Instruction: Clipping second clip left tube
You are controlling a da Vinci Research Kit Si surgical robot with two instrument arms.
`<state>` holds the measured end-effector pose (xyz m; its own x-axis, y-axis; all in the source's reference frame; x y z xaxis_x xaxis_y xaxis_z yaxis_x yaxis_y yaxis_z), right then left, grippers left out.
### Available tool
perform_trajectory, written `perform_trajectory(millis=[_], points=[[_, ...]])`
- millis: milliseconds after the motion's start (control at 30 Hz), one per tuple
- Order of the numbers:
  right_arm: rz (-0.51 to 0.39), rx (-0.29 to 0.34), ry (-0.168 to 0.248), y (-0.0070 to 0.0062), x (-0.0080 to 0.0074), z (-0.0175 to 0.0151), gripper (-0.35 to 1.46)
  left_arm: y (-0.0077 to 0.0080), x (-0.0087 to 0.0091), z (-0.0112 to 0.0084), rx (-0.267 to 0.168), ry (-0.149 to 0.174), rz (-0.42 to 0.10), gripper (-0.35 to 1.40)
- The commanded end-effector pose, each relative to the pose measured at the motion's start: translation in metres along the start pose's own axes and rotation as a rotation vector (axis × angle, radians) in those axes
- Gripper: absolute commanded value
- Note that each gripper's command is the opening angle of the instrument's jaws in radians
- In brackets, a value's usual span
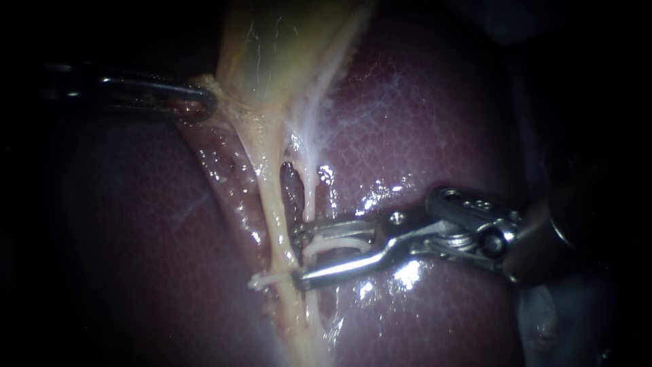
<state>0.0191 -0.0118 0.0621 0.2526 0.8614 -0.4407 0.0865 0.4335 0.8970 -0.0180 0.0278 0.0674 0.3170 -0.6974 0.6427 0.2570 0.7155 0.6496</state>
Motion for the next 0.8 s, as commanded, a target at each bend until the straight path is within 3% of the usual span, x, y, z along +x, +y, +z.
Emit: perform_trajectory(millis=[33, 333, 800], points=[[0.004, -0.001, 0.0, 0.0003, -0.0002, 0.0001, 0.5, 0.0, 0.0, 0.0, -0.001, 0.0, 0.0, -0.35], [0.018, -0.008, -0.001, 0.0027, -0.0014, 0.001, 0.5, 0.0, 0.0, 0.0, -0.001, 0.0, 0.0, -0.35], [0.023, -0.001, 0.003, 0.0032, -0.0009, 0.0039, 0.5, 0.0, 0.0001, 0.0001, -0.001, 0.0, 0.0, -0.35]])
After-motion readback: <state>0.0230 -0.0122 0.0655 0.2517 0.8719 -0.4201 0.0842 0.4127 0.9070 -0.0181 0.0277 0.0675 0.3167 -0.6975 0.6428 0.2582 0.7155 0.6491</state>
